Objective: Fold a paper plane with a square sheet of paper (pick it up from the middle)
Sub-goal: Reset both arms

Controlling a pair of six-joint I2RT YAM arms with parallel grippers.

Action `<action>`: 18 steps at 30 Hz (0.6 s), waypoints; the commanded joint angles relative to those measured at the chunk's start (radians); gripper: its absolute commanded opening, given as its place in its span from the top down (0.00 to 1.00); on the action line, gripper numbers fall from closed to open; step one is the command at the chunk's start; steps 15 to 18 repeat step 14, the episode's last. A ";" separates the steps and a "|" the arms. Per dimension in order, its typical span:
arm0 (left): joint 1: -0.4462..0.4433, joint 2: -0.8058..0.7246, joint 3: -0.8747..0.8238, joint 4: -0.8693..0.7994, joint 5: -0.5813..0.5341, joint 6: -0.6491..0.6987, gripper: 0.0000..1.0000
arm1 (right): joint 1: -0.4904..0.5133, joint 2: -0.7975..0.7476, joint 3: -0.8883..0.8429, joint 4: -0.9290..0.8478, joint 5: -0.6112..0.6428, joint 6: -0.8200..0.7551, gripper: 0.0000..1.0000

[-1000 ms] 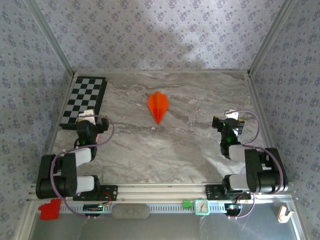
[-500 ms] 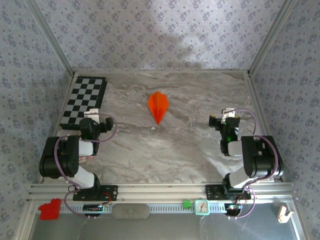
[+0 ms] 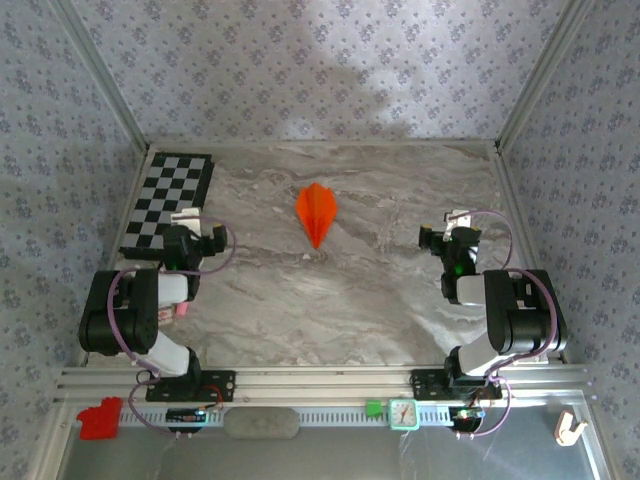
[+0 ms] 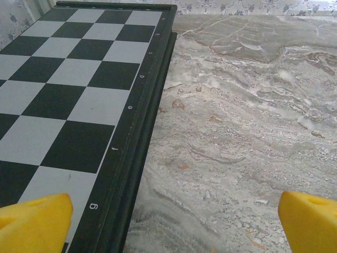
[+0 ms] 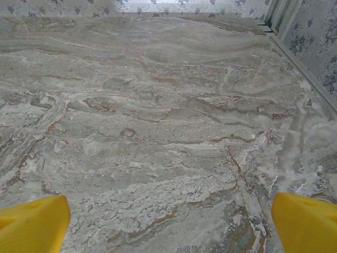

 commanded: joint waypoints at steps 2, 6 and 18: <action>-0.001 0.008 0.015 -0.008 -0.005 0.011 0.00 | -0.006 0.008 0.013 -0.007 0.009 0.007 0.00; -0.001 0.009 0.017 -0.009 -0.006 0.013 0.00 | -0.006 0.009 0.013 -0.007 0.009 0.007 0.00; 0.001 0.010 0.019 -0.012 -0.002 0.011 0.00 | -0.006 0.008 0.014 -0.008 0.011 0.007 0.00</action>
